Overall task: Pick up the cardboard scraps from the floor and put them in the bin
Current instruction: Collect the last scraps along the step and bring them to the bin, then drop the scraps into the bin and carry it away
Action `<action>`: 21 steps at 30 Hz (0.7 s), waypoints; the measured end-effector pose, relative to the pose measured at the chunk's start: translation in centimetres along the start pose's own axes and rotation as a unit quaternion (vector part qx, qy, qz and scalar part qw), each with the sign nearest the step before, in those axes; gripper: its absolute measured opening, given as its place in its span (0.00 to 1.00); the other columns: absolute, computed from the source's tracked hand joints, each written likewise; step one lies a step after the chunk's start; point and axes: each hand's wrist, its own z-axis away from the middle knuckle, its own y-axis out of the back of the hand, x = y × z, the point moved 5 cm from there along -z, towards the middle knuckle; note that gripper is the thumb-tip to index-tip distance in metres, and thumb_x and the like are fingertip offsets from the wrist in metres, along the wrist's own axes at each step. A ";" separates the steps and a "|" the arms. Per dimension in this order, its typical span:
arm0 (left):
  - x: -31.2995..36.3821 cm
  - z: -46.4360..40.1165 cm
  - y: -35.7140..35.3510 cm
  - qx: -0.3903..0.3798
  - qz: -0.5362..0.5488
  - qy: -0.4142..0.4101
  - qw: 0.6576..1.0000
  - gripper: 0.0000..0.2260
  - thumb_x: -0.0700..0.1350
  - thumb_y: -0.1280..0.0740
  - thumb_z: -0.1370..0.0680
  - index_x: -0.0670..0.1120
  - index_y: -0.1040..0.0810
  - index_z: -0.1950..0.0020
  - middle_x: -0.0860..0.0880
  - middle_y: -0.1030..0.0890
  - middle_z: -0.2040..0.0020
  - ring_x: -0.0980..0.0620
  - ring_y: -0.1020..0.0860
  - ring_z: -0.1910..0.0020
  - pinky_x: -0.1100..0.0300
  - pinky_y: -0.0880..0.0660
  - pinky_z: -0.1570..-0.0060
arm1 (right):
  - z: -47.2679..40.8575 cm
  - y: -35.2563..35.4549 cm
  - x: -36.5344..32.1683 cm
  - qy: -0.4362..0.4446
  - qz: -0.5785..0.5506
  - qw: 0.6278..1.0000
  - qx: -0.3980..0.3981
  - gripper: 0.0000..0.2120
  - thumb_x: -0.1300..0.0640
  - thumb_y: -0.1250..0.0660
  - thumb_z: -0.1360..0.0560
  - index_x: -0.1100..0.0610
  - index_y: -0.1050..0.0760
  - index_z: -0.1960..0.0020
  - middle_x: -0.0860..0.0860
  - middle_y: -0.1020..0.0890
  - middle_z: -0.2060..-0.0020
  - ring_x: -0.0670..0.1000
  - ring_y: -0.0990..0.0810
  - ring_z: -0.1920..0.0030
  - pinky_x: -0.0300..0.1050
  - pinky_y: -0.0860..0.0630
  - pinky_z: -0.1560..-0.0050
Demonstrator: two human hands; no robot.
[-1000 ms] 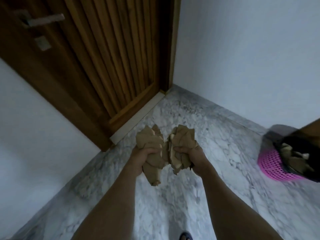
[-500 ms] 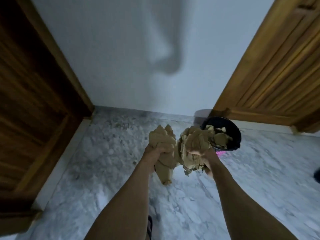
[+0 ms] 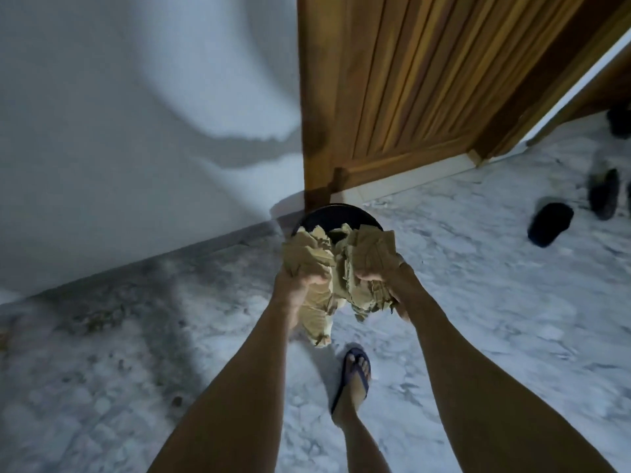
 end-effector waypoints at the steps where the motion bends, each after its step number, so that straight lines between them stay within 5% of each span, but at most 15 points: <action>1: -0.5 -3.2 -1.3 -0.007 0.002 -0.006 1.000 0.10 0.31 0.24 0.36 0.42 0.18 0.59 0.49 0.16 0.63 0.48 0.20 0.61 0.59 0.24 0.59 | -3.2 0.6 -0.2 -0.006 0.003 1.000 0.001 0.36 0.66 0.24 0.28 0.60 0.37 0.25 0.53 0.26 0.37 0.56 0.27 0.38 0.44 0.29 0.46; 5: -5.1 -16.1 -3.7 -0.019 -0.012 -0.016 1.000 0.16 0.41 0.23 0.46 0.39 0.18 0.61 0.46 0.17 0.63 0.49 0.19 0.63 0.55 0.22 0.53 | -16.9 1.8 2.1 -0.034 -0.001 0.999 0.012 0.25 0.72 0.29 0.27 0.68 0.29 0.31 0.63 0.23 0.35 0.55 0.21 0.49 0.29 0.24 0.67; 9: -10.7 -26.8 -3.6 -0.018 -0.021 0.013 1.000 0.18 0.36 0.23 0.44 0.36 0.19 0.56 0.47 0.18 0.62 0.51 0.20 0.64 0.56 0.24 0.56 | -28.0 1.5 7.5 -0.062 0.000 0.997 0.045 0.32 0.68 0.22 0.32 0.61 0.30 0.32 0.54 0.23 0.36 0.55 0.23 0.40 0.43 0.23 0.40; 12: -13.6 -32.8 -3.4 -0.015 -0.061 0.035 0.997 0.21 0.41 0.21 0.48 0.40 0.17 0.57 0.46 0.16 0.60 0.47 0.18 0.60 0.51 0.23 0.51 | -33.7 0.2 10.0 -0.060 0.030 0.998 0.005 0.16 0.68 0.34 0.21 0.63 0.31 0.35 0.55 0.27 0.31 0.56 0.28 0.32 0.39 0.29 0.36; 14: -15.2 -35.0 -3.5 -0.007 -0.166 0.105 0.981 0.40 0.48 0.17 0.46 0.39 0.23 0.36 0.40 0.20 0.40 0.40 0.20 0.42 0.43 0.26 0.36 | -36.1 -0.2 11.7 -0.069 0.085 0.994 0.008 0.24 0.60 0.32 0.21 0.61 0.36 0.27 0.58 0.34 0.25 0.59 0.34 0.26 0.47 0.33 0.30; 16: -16.3 -35.6 -3.2 0.001 -0.333 0.189 0.924 0.52 0.54 0.18 0.35 0.43 0.45 0.20 0.40 0.39 0.23 0.37 0.36 0.25 0.44 0.37 0.26 | -37.3 -0.4 13.9 -0.114 0.021 0.993 -0.017 0.44 0.59 0.22 0.29 0.57 0.46 0.21 0.54 0.33 0.28 0.55 0.32 0.28 0.43 0.29 0.37; 18: -16.4 -36.0 -2.8 -0.001 -0.399 0.183 0.899 0.48 0.55 0.22 0.29 0.45 0.47 0.19 0.39 0.43 0.22 0.37 0.40 0.24 0.47 0.37 0.26 | -37.4 0.1 14.6 -0.141 0.033 0.989 0.027 0.49 0.55 0.21 0.30 0.53 0.48 0.20 0.52 0.32 0.28 0.54 0.31 0.29 0.41 0.30 0.41; 21: -14.3 -36.3 -1.5 0.043 -0.414 0.120 0.902 0.29 0.53 0.26 0.29 0.42 0.26 0.32 0.40 0.23 0.36 0.40 0.24 0.38 0.52 0.26 0.44 | -37.5 1.4 13.4 -0.130 0.010 0.988 0.082 0.43 0.54 0.22 0.29 0.52 0.42 0.21 0.51 0.26 0.33 0.54 0.27 0.34 0.45 0.31 0.42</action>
